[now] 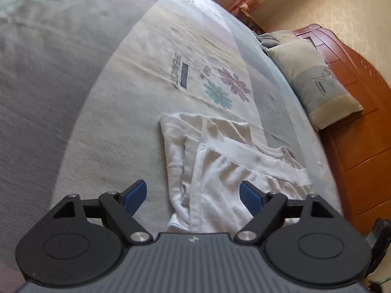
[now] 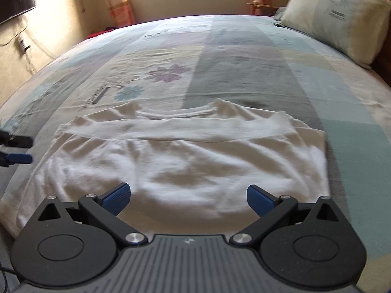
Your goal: Fold clothes
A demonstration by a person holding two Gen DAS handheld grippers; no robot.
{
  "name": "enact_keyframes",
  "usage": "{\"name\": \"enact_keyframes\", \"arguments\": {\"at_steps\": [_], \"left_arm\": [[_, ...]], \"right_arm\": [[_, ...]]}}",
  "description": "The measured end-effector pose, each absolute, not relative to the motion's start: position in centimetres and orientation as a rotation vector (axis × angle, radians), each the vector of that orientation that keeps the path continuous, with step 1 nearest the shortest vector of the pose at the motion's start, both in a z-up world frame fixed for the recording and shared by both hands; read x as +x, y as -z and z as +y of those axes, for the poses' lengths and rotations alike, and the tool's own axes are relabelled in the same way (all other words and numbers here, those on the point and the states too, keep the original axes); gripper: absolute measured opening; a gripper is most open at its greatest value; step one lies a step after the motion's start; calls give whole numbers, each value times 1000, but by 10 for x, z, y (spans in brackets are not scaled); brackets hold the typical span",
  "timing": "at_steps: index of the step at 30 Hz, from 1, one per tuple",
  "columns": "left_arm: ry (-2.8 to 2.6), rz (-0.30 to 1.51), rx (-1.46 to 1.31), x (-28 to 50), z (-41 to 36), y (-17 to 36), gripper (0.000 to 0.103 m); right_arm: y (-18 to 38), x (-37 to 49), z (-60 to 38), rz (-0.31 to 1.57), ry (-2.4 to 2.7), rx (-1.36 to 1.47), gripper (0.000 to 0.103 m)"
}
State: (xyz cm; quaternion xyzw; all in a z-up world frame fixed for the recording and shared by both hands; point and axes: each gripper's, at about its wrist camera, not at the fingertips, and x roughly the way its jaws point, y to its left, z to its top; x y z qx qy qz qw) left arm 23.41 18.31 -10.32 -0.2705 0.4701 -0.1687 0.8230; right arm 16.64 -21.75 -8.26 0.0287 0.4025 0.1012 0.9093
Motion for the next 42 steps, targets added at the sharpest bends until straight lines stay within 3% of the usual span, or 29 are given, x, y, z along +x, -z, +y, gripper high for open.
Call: {"name": "enact_keyframes", "arguments": {"at_steps": [8,15,22,30,42], "left_arm": [[509,1135,-699,217,170,118,83],[431,1063,-618,231,183,92,83],[447,1123,-651,261,181,118,86],[532,1063,-813,286,180,137,88],[690,1087,-805,275,165,142,89]], "right_arm": [[80,162,-209,833,-210,-12,103],[83,164,-211,844,-213,6,103],[81,159,-220,840,-202,-7,103],[76,169,-223,812,-236,72,103],[75,168,-208,820,-290,36,103]]}}
